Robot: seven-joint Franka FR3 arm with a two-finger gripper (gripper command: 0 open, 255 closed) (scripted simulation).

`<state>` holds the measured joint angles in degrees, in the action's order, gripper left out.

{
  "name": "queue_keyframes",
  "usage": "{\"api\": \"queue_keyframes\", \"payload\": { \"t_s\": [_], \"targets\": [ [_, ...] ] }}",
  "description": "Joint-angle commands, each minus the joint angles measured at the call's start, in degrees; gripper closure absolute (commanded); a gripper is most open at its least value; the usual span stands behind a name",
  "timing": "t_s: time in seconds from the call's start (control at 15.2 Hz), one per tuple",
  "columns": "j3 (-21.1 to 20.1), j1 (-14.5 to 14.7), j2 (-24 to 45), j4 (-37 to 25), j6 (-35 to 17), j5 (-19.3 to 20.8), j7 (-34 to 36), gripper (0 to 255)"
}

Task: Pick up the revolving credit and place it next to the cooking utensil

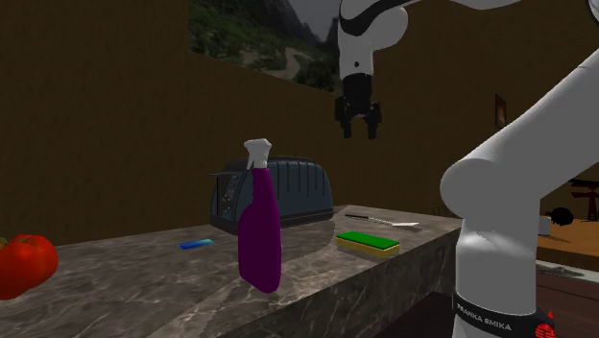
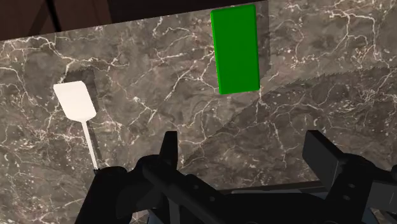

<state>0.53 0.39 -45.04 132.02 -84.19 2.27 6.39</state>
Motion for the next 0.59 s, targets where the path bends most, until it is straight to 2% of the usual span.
{"api": "queue_keyframes", "payload": {
  "t_s": [0.0, 0.53],
  "targets": [
    [0.0, 0.0, 0.0, 0.0, 0.0, 0.0, 0.0, 0],
    [-13.65, -2.01, 0.37, 5.78, -7.53, -8.75, 24.82, 0]
  ]
}}
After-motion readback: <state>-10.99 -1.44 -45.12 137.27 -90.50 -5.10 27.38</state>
